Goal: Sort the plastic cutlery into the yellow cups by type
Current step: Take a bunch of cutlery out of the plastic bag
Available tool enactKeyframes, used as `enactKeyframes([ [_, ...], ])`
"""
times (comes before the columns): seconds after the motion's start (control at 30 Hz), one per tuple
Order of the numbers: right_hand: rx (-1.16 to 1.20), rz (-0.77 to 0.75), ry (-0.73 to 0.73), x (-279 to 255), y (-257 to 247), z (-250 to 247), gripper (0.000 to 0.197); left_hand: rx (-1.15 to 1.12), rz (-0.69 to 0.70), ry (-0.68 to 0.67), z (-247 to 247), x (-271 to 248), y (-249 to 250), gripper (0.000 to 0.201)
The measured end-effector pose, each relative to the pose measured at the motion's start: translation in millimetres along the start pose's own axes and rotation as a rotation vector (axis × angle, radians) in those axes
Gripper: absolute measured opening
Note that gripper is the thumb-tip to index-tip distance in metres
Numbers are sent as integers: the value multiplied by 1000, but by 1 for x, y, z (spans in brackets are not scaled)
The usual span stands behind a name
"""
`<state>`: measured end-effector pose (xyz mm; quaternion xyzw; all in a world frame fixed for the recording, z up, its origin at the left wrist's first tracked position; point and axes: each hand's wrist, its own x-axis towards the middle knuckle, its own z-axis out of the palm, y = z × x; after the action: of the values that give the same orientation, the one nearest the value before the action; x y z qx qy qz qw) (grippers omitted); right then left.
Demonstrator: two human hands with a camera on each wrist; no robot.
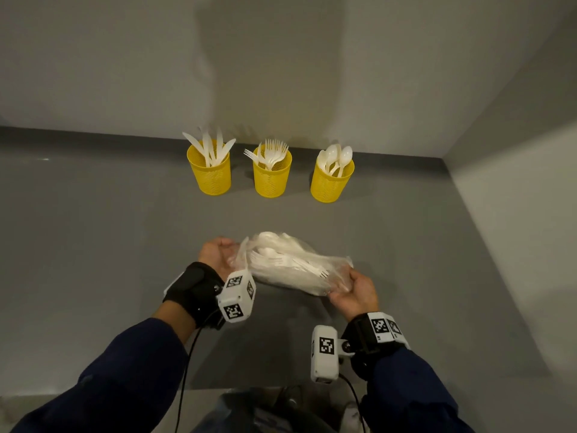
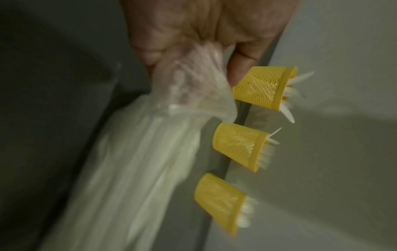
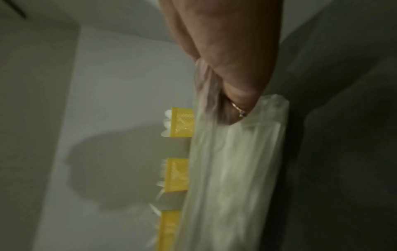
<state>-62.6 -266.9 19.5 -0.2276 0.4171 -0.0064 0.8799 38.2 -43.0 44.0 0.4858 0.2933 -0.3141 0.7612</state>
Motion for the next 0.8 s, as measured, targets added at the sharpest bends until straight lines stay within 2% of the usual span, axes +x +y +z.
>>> enactKeyframes([
  [0.07, -131, 29, -4, 4, 2, -2, 30, 44, -24, -32, 2, 1, -5, 38],
  [0.1, -224, 32, 4, 2, 2, 1, 32, 136, -25, -56, 2, 2, -8, 35],
  [0.17, -471, -27, 67, -4, 1, 6, 18, 393, 25, -46, 2, 1, -12, 27],
  [0.23, -656, -185, 156, -12, -3, 15, 9, 682, 127, -22, -1, 2, -11, 27],
  [0.27, -703, -263, 175, -14, -7, 16, 12, 797, 219, -1, -3, 2, -9, 25],
  [0.33, -760, -433, 210, -20, -16, 17, 32, 896, 491, 96, -10, -2, -4, 16],
  [0.4, -895, -665, 166, -25, -18, 19, 22, 952, 724, 180, -13, -10, -2, 9],
  [0.43, -1024, -753, 142, -26, -17, 20, 19, 1028, 780, 185, -12, -13, -2, 10],
  [0.47, -1167, -812, 118, -27, -15, 20, 24, 1106, 790, 161, -10, -15, -3, 10],
  [0.5, -1299, -802, 95, -25, -10, 20, 28, 1168, 763, 133, -7, -15, -7, 8],
  [0.53, -1439, -747, 90, -24, -4, 21, 25, 1219, 734, 113, -2, -15, -10, 9],
  [0.6, -1727, -595, 137, -25, 1, 20, 7, 1306, 654, 96, 5, -12, -18, 15],
  [0.63, -1811, -558, 145, -23, 3, 17, 11, 1379, 607, 87, 7, -9, -22, 18],
  [0.73, -1768, -514, 132, -23, -2, 17, 51, 1551, 506, 56, 7, -2, -24, 26],
  [0.8, -1726, -559, 155, -23, -8, 21, 61, 1503, 499, 37, 4, -2, -19, 44],
])
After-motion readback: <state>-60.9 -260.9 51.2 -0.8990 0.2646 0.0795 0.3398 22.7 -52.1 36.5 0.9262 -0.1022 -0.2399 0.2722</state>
